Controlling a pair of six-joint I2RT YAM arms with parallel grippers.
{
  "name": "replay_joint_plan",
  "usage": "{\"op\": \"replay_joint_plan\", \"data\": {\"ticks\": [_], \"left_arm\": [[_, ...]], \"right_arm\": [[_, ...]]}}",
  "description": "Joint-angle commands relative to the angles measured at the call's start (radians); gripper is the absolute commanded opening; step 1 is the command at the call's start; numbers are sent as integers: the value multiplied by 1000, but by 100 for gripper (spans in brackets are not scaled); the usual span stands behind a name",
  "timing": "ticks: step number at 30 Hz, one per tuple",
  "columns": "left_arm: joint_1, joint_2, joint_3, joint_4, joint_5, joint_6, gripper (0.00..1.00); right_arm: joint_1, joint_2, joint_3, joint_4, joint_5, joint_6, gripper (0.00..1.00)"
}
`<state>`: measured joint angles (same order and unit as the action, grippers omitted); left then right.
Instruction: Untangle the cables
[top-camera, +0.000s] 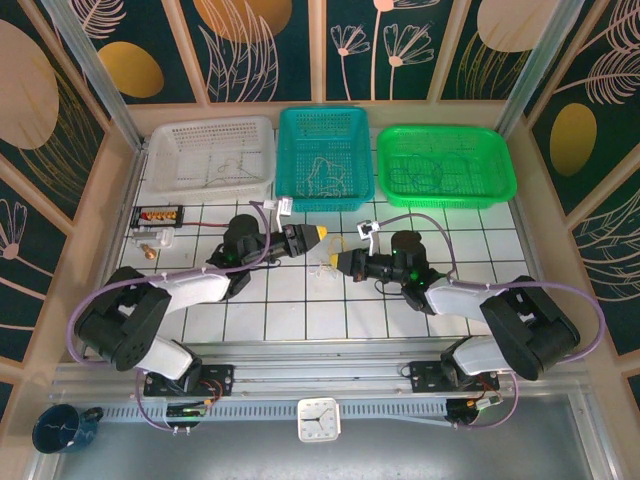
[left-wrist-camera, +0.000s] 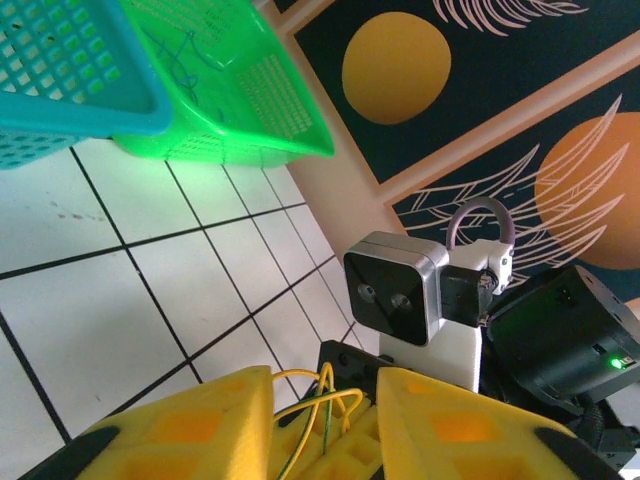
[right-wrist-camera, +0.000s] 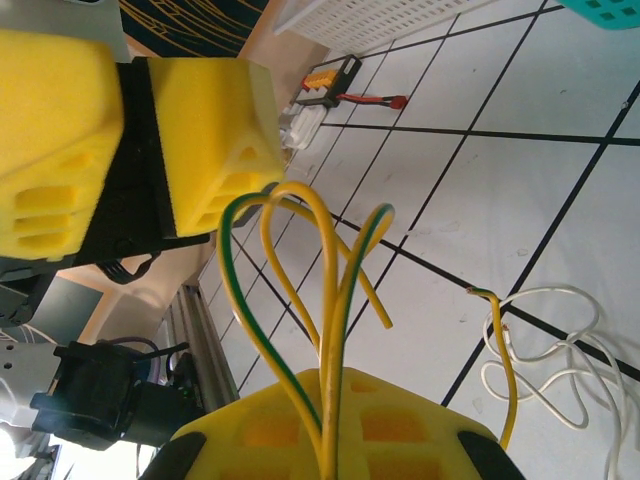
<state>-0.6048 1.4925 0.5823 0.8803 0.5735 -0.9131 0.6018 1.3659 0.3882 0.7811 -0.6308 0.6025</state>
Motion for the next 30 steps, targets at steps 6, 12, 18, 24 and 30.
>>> {"op": "replay_joint_plan", "data": {"ticks": [6,12,18,24,30], "left_arm": [[-31,56,47,78,50,-12,47],[-50,89,66,88,62,-17,44],[-55,121,75,131,71,-37,24],[-56,149,75,182,82,-70,0],[-56,104,40,188,-42,-87,0]], "right_arm": [[-8,-5,34,45,-28,6,0],[-8,-1,37,48,-33,9,0],[-7,-3,35,47,-33,11,0],[-8,-3,32,45,-29,8,0],[-43,-61,-12,10,-10,-5,30]]}}
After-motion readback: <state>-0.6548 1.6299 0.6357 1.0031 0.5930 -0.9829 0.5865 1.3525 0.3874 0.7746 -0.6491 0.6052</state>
